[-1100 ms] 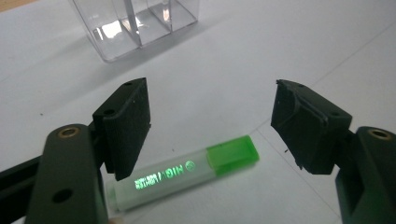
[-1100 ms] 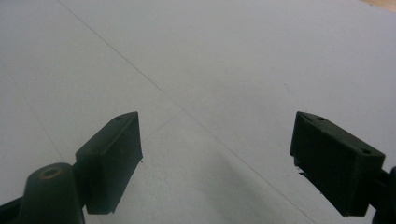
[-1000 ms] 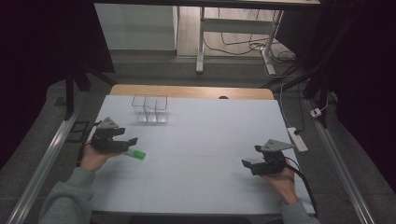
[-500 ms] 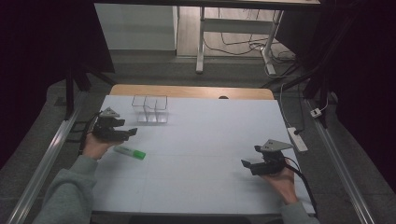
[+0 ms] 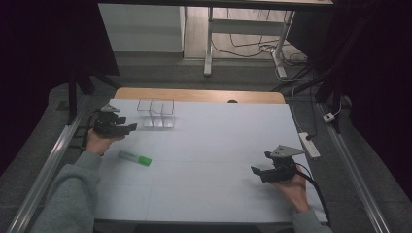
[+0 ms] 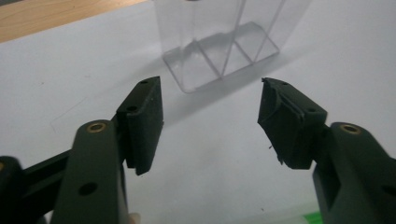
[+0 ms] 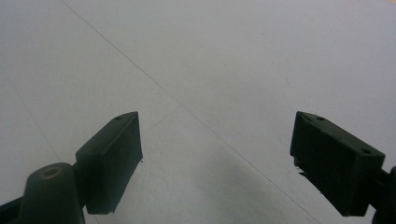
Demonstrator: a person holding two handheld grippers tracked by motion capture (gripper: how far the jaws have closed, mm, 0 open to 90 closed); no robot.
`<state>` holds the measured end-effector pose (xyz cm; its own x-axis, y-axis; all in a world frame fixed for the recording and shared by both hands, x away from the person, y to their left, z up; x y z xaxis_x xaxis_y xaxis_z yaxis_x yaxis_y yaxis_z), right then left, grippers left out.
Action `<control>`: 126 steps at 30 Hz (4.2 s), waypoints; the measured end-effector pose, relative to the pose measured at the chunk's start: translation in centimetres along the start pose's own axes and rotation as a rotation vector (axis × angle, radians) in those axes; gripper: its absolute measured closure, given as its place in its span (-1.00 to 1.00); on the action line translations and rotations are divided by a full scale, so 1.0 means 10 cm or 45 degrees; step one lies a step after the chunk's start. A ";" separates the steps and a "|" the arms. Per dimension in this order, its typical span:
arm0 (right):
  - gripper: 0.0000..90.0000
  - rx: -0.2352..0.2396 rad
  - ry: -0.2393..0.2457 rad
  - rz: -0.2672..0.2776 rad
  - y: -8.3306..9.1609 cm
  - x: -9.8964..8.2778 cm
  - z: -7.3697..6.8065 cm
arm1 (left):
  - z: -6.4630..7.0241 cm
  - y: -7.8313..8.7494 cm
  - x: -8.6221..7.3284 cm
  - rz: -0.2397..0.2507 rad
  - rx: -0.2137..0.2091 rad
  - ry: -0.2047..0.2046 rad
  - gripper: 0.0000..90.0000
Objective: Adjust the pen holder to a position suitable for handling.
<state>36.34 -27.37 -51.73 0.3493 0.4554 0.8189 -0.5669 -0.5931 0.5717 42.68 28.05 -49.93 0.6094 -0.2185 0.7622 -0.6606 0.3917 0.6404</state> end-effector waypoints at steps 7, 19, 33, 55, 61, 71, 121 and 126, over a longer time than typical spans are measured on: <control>-0.64 -0.001 0.002 -0.009 -0.01 0.00 0.00 | -0.15 -0.12 0.09 -0.004 0.017 0.022 0.17; -0.63 -0.002 0.005 -0.012 -0.01 -0.01 0.00 | -0.30 -0.22 0.18 -0.029 -0.038 0.023 0.98; -0.62 -0.009 0.000 -0.013 -0.01 -0.01 0.01 | -0.53 -0.47 0.26 0.009 -0.057 0.053 0.99; -0.61 -0.009 0.010 -0.024 -0.02 -0.02 0.00 | -0.46 -0.75 0.38 -0.047 -0.078 0.006 0.99; -0.61 -0.001 0.011 -0.027 -0.04 -0.02 0.00 | -0.44 -0.76 0.38 -0.046 -0.088 0.007 0.99; -0.61 0.005 0.004 -0.021 -0.05 -0.01 0.00 | -0.30 -0.83 0.42 -0.053 -0.128 -0.028 0.99; -0.61 0.023 -0.002 -0.043 -0.08 -0.03 0.00 | 0.43 -1.15 0.67 -0.094 -0.308 -0.170 0.99; -0.61 0.025 -0.004 -0.043 -0.08 -0.03 0.00 | 0.49 -1.18 0.69 -0.097 -0.323 -0.173 0.99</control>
<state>36.70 -27.04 -52.38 0.3701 0.4735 0.7993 -0.5399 -0.5905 0.5998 52.52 17.50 -51.75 0.5775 -0.3668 0.7293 -0.4740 0.5767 0.6654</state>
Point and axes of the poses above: each handheld gripper's, and its own axes: y roughly backward along the jaws, x roughly out of its top, z roughly to its right, the point moved 3 cm from there along -y, roughly forward along the jaws, and after that the axes turned 4 degrees about z, right-handed, at the moved point
